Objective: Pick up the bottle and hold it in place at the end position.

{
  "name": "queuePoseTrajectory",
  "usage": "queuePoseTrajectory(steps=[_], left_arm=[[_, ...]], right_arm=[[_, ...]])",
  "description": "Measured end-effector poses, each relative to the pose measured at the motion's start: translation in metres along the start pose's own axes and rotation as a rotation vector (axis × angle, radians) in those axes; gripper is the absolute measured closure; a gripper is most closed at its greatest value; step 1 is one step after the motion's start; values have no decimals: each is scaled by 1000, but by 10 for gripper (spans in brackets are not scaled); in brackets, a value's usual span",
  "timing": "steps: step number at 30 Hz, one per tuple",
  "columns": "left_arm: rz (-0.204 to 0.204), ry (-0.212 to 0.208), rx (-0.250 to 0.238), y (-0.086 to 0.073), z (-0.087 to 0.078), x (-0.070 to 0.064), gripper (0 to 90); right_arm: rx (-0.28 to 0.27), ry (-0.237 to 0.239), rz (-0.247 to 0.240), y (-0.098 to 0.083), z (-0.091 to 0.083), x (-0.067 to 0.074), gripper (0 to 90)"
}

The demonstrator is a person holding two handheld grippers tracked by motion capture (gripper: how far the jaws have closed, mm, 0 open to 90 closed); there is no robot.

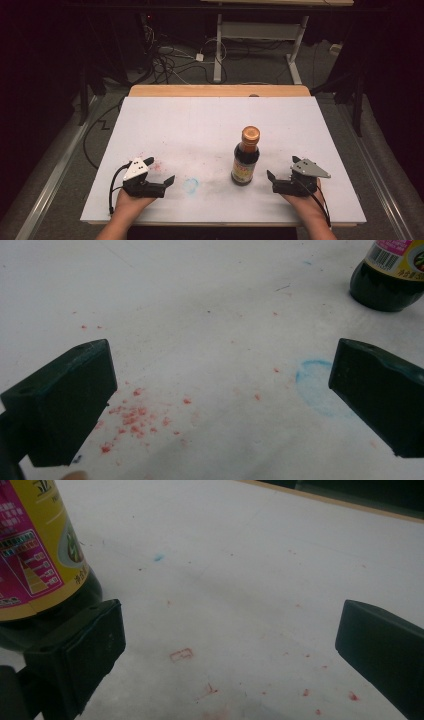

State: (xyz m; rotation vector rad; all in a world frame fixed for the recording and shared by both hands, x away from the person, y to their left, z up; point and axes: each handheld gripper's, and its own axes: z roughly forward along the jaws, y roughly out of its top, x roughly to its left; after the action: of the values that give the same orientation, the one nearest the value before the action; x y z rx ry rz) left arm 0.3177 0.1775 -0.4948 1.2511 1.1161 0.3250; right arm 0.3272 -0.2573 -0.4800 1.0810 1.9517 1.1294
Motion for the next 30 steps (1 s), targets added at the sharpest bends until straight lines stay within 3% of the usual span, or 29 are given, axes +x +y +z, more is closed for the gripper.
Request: queuePoseTrajectory(steps=[11, 14, 17, 23, 24, 30], left_arm=[[25, 9, 7, -2, 1, -2, 0], [14, 4, 0, -2, 1, -1, 0], [-5, -7, 7, 0, 0, 0, 0], [8, -24, 22, -1, 0, -1, 0], [6, -20, 15, -1, 0, -1, 0], [15, -16, 0, -2, -1, -2, 0]], right_arm=[[-4, -2, -2, -1, -1, 0, 4], [1, 4, 0, 0, -1, 0, 4], [9, 26, 14, 0, -1, -1, 4], [-21, 61, 26, 6, -8, 2, 5], [-36, 88, 24, 10, -10, 6, 5], [-61, 147, 26, 17, -15, 17, 5]])
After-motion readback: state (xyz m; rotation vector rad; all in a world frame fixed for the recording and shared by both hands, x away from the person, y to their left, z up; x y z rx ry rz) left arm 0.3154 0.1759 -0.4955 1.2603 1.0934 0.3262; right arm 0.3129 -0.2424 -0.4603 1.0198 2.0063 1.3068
